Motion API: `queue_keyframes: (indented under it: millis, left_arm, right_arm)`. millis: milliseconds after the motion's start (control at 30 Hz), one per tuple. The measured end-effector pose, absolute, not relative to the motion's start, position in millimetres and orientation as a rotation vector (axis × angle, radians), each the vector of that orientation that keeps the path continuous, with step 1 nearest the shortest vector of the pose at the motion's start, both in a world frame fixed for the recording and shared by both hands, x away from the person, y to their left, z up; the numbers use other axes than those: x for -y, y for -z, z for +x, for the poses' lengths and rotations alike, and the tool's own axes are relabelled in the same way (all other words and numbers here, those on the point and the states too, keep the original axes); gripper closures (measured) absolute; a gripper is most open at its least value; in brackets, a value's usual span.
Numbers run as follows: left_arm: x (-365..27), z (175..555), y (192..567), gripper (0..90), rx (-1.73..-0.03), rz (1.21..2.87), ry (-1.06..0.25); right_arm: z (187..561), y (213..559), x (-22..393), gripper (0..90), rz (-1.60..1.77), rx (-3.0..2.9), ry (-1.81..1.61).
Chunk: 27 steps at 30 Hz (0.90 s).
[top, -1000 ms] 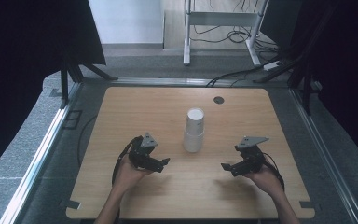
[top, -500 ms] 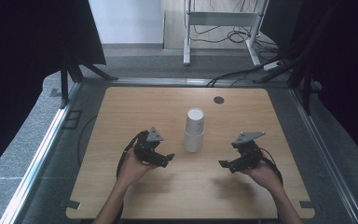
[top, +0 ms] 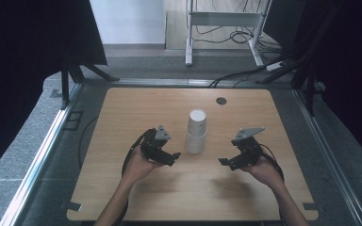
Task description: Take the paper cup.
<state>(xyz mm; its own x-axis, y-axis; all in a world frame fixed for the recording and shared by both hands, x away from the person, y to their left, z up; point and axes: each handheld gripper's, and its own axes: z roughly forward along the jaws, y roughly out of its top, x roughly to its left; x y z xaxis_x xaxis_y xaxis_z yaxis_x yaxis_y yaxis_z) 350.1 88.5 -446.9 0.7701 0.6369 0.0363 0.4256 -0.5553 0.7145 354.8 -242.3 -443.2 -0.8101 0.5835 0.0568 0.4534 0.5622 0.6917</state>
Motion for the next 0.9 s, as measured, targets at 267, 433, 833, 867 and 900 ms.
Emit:
queue_keyframes:
  millis: [267, 433, 833, 867, 900]
  left_arm:
    - [-79.6, 356.7, 441.9, 5.4, -0.767, 2.260, -0.388]
    - [-73.1, 360.2, 440.8, 5.4, -0.751, 2.269, -0.388]
    - [-63.5, 369.0, 440.8, 5.7, -0.742, 2.274, -0.381]
    - [-63.1, 369.9, 440.4, 5.8, -0.741, 2.273, -0.379]
    - [-62.5, 370.7, 440.0, 5.8, -0.743, 2.271, -0.376]
  right_arm:
    - [361.0, 438.2, 240.7, 3.4, 0.879, -2.629, -1.087]
    - [364.7, 433.7, 238.6, 3.0, 0.870, -2.638, -1.095]
    - [375.3, 423.0, 232.2, 3.6, 0.865, -2.651, -1.097]
    - [376.5, 421.5, 231.3, 3.7, 0.864, -2.654, -1.097]
    - [377.1, 420.3, 230.4, 3.8, 0.869, -2.658, -1.095]
